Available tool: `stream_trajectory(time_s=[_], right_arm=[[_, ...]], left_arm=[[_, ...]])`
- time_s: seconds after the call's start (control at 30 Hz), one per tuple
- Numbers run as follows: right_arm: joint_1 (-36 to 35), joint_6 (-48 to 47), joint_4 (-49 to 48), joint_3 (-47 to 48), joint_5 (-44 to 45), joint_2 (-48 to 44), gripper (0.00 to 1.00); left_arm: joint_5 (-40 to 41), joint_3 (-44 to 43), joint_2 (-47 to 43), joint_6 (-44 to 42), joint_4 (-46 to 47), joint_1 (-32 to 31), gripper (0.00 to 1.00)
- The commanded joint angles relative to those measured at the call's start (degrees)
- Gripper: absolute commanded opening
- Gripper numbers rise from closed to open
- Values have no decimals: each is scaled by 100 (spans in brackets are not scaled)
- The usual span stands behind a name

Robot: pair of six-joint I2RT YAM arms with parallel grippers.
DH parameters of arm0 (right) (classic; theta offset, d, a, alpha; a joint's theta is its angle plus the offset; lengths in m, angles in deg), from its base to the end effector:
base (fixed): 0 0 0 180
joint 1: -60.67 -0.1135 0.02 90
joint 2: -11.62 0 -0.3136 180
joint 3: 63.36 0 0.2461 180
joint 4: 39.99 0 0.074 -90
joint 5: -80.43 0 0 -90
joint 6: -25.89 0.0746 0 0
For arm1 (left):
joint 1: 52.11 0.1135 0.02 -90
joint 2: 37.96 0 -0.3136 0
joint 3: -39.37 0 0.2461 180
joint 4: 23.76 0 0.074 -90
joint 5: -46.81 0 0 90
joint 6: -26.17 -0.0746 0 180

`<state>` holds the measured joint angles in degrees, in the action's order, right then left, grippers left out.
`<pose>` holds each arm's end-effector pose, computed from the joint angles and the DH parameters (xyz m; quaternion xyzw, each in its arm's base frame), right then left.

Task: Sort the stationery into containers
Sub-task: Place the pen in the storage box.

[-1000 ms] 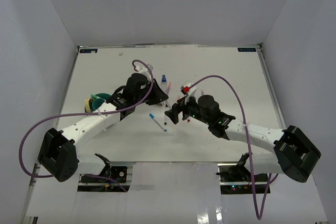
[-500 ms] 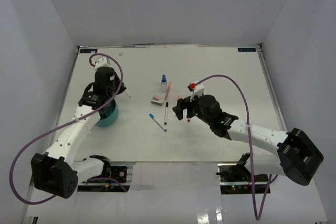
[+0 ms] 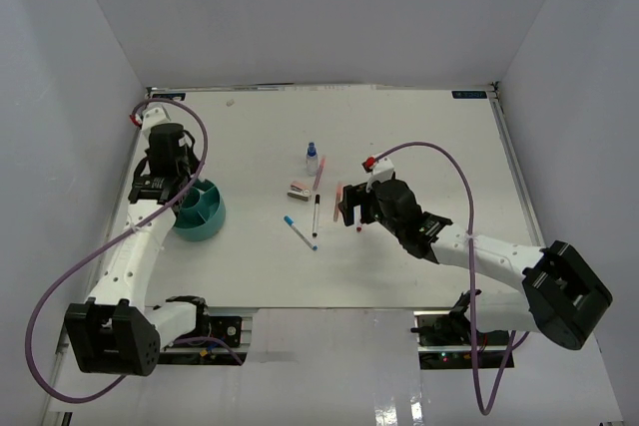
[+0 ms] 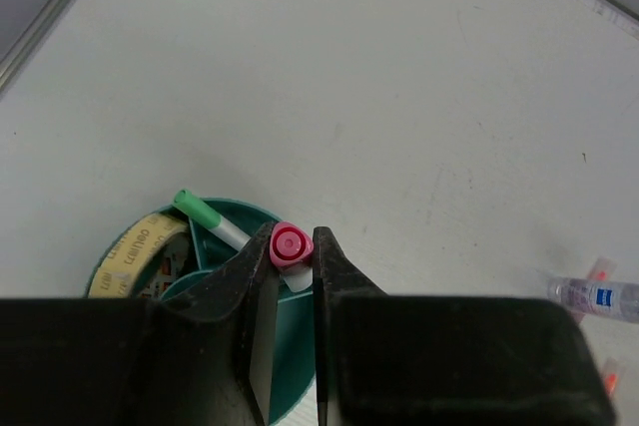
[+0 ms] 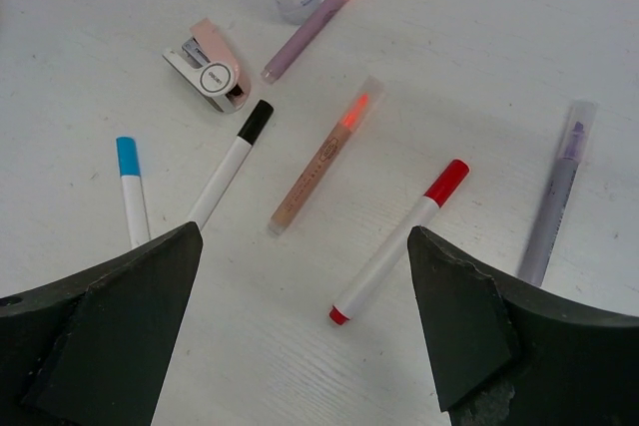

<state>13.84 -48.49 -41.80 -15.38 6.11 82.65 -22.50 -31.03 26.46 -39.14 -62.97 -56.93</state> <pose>0.2066 0.1907 0.2609 -0.1457 0.8082 0.1937 0.5367 0.2510 0.0053 0.3432 -0.2334 0.8378 0.0337 0.4925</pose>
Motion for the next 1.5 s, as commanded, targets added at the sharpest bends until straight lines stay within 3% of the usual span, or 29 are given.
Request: stream_trajectory(time_s=[0.0, 0.43, 0.83, 1.0, 1.1, 1.27, 1.47], right_arm=[[42, -59, 63, 217, 84, 104, 90], [95, 134, 414, 419, 348, 395, 94], [130, 451, 827, 594, 708, 631, 98], [139, 679, 1003, 648, 726, 772, 99], [130, 846, 1143, 674, 787, 851, 100], [139, 1048, 1556, 972, 1041, 1282, 94], [130, 1365, 1952, 1192, 1270, 1879, 89]], left_arm=[[102, 22, -299, -218, 207, 200, 12], [-328, 593, -97, -70, 480, 710, 18], [-671, 690, -88, -25, 612, 886, 51], [-820, 681, -193, -25, 612, 930, 60], [-961, 690, -360, -43, 629, 930, 75], [-1803, 795, -588, -122, 664, 930, 94], [-2928, 1146, -861, -184, 910, 921, 98]])
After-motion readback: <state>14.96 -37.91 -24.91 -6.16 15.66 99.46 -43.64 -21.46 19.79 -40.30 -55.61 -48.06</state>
